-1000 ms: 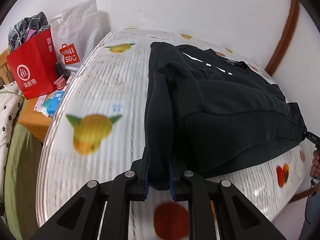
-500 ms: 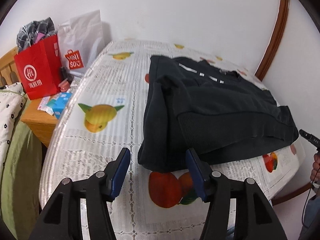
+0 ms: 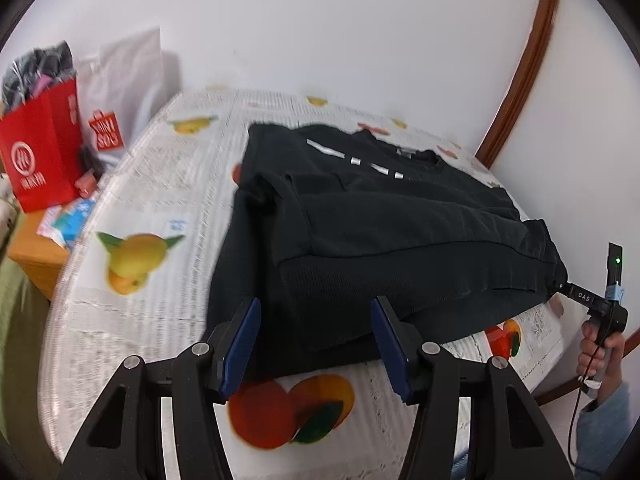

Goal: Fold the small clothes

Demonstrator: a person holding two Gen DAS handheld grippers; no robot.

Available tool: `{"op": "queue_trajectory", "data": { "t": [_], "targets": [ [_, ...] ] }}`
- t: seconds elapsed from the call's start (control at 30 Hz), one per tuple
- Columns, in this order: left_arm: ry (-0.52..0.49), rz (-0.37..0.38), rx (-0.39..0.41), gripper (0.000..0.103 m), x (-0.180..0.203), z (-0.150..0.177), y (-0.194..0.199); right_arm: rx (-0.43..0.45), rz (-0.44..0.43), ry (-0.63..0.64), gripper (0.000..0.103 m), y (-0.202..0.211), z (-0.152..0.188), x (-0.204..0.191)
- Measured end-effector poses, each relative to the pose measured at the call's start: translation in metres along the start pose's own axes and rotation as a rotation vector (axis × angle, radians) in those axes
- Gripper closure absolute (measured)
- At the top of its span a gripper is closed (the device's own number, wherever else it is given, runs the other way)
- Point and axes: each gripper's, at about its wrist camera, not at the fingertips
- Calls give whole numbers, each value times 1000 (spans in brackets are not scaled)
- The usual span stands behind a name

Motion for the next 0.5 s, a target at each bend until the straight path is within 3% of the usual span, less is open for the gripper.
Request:
{"op": "queue_trajectory", "data": {
  "t": [0.1,0.13,0.2,0.27,0.3,0.5],
  "targets": [
    [23,3,-34,51,-4,-2,-17,-4,3,8,70,-4,-1,-3],
    [37,14,-44,55,-6,-2,-22,-2,7,9,74,-4,-2,-4],
    [62,23,-54,65,-8,-5,-29,3,33,17,87,-6,-3,-6],
    [40,28,-48,88,-4,-8,-28,23,24,29,97,-3,-5,-8],
    [21,44,-33,91,-1,-10,-24,35,11,31,98,0,-6,-7],
    [-24,76,49,92,12,-34,-3,143,-54,-5,99,28,-33,-2]
  ]
}}
Point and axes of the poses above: each gripper's, at about its wrist camera, not at the fingertips, and y roughly against the way its jaws point, x to its right, z to its underside, and after that the axes turned 6 degrees about z, right-handed
